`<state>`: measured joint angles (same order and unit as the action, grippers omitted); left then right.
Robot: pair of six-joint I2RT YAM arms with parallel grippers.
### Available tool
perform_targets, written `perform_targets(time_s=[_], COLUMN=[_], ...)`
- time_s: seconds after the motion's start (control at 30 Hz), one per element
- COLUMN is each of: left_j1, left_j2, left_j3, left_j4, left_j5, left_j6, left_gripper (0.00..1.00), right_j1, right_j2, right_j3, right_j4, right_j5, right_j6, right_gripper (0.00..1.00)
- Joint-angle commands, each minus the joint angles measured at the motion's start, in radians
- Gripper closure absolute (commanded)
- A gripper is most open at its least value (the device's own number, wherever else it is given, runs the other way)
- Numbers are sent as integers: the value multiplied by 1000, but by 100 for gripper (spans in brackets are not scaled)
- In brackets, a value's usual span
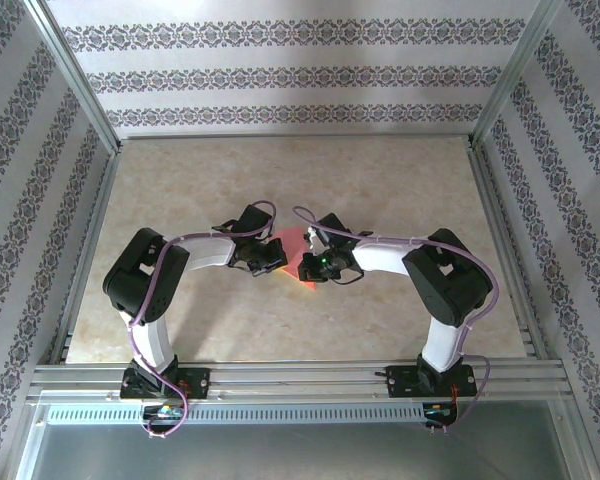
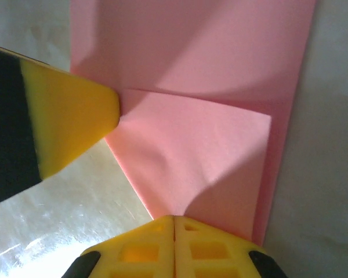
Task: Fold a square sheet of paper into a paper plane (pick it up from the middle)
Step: Third fold the triangle at the center of the table.
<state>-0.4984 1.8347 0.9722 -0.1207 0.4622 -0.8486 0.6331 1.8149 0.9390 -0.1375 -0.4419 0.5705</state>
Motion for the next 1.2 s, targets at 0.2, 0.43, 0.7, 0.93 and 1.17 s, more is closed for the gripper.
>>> perform_targets(time_s=[0.2,0.43,0.7,0.93,1.17], left_j1=[-8,-8,-8,29,107], left_j2=[76,76,-11,-161,-296], left_j3=[-21,-8,94,124,-67], left_j4=[-160,-160,-149,-144,-30], left_j5=[-123,-115,-15,-15,2], left_j6=[14,19,28,-1,-76], left_gripper=[96,96,89,68,49], right_j1=[-15,-22,-49,-55,-31], right_j2=[-68,-212,-433,-527,-397], right_j3=[-146,-266,-282,-260,-146], right_j4=[-14,-57,-17,32,40], right_j5=[-15,-15,106,248,151], right_j6=[-17,-64,-61,-29,-43], right_gripper=[92,91,82,57,59])
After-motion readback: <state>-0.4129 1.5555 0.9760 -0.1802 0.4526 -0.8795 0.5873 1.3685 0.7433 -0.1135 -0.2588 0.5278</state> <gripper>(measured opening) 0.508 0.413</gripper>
